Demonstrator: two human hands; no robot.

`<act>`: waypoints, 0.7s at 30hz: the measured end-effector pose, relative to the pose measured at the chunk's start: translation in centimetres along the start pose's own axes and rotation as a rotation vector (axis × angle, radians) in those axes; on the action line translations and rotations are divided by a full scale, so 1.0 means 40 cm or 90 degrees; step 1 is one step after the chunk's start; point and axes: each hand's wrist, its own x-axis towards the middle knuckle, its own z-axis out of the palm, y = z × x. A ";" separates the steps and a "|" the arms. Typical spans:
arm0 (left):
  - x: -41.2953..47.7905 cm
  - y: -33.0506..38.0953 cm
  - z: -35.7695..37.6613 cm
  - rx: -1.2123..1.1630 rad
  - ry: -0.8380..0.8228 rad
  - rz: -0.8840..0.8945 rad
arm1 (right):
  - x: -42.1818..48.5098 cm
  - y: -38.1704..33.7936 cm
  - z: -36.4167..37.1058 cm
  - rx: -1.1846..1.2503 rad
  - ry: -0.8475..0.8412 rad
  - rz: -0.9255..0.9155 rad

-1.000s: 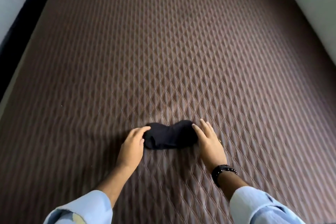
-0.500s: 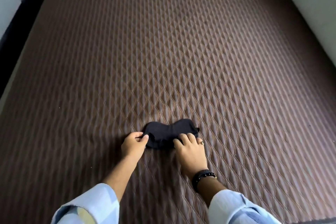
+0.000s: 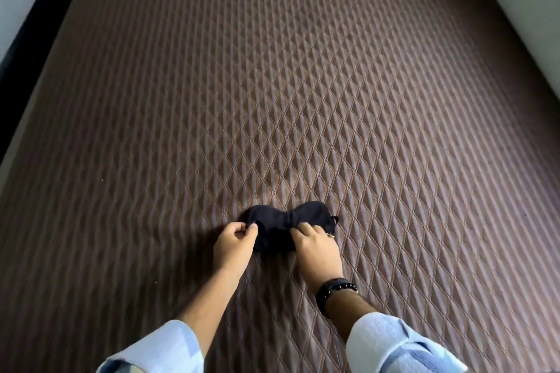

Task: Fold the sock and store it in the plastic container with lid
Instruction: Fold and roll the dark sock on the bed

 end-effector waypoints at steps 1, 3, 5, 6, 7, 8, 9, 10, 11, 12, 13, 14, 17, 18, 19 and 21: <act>-0.013 0.008 0.005 -0.001 0.007 0.024 | -0.001 0.004 0.004 -0.004 0.005 -0.005; -0.042 0.027 0.018 -0.006 0.007 0.073 | -0.006 0.006 0.008 -0.022 -0.004 -0.001; -0.071 0.048 0.039 -0.021 -0.020 0.119 | -0.021 0.000 0.015 -0.017 -0.046 0.031; -0.084 0.060 0.053 -0.005 -0.036 0.154 | -0.033 -0.004 0.022 0.001 -0.072 0.052; -0.095 0.072 0.068 0.033 -0.052 0.196 | -0.048 -0.009 0.033 0.020 -0.094 0.071; -0.105 0.086 0.085 0.079 -0.071 0.235 | -0.063 -0.013 0.046 0.040 -0.109 0.084; -0.113 0.099 0.103 0.121 -0.090 0.266 | -0.075 -0.016 0.057 0.064 -0.117 0.090; -0.120 0.114 0.124 0.159 -0.112 0.290 | -0.082 -0.013 0.064 0.093 -0.118 0.090; -0.123 0.127 0.145 0.194 -0.131 0.304 | -0.085 -0.008 0.068 0.125 -0.118 0.085; -0.126 0.140 0.167 0.228 -0.150 0.308 | -0.087 -0.001 0.070 0.158 -0.120 0.077; -0.128 0.151 0.187 0.256 -0.166 0.304 | -0.091 0.008 0.071 0.191 -0.122 0.070; -0.129 0.158 0.202 0.274 -0.176 0.296 | -0.100 0.016 0.073 0.229 -0.110 0.071; -0.135 0.164 0.235 0.274 -0.194 0.278 | -0.154 0.054 0.073 0.396 0.054 0.253; -0.137 0.159 0.243 0.265 -0.212 0.278 | -0.166 0.072 0.067 0.470 0.132 0.363; -0.139 0.149 0.246 0.263 -0.234 0.281 | -0.169 0.090 0.059 0.530 0.208 0.463; -0.136 0.132 0.247 0.279 -0.272 0.298 | -0.144 0.123 0.035 0.620 0.284 0.551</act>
